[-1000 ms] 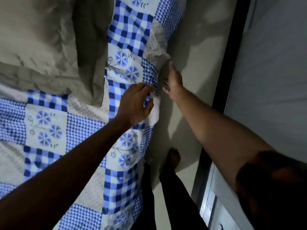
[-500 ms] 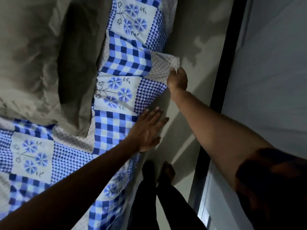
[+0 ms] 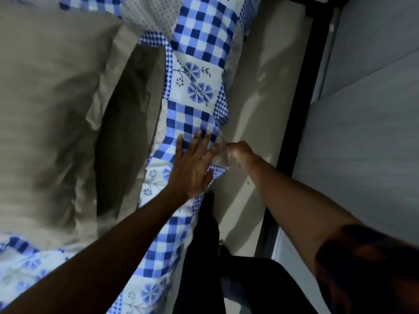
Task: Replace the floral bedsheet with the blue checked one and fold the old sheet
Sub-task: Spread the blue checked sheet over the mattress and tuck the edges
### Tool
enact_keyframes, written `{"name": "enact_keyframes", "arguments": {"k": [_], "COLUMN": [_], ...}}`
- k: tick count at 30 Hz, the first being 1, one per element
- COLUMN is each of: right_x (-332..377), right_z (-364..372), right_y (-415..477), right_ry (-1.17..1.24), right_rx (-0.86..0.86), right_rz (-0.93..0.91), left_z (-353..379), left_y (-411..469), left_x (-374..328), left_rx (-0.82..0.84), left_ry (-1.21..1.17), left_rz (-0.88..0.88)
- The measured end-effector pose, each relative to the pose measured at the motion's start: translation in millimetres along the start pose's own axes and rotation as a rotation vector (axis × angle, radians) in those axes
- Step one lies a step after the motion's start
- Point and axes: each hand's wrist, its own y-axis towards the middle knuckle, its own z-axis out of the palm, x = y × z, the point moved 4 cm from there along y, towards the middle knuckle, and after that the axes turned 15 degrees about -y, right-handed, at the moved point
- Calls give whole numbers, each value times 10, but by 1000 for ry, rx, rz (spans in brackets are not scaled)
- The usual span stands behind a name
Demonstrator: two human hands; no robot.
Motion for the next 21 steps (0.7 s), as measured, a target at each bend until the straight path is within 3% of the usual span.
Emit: {"name": "enact_keyframes", "arguments": {"k": [4,8,12,15,17,19,21], "right_x": [599,1298,1808,1774,1555,1306,1200], "right_z": [-499,-874,-1002,-1215,-1489,-1710,-1794], "right_y": [48,218,524,630,791,1058,1250], "right_ry": [272,579,476,292,291,207,99], "right_rx": [-281,-199,-179,-444,-532,-494,-333], "right_rz": [-218,-216,-319,-354,-207,-54,-81], "left_z": [-245,-548,-770,-819,-808,-762,-715], "left_y": [428,1066,1780,2191,2423,2635,2822], "left_x": [-26,125,438,558,560,512,432], "left_rx": [-130,-195,-210,-197,-187,-159,-130], "left_ry": [-119,-151,-92,-92,-81,-60,-45], "left_rz": [-46,-20,-110,-141,-117,-99,-103]}}
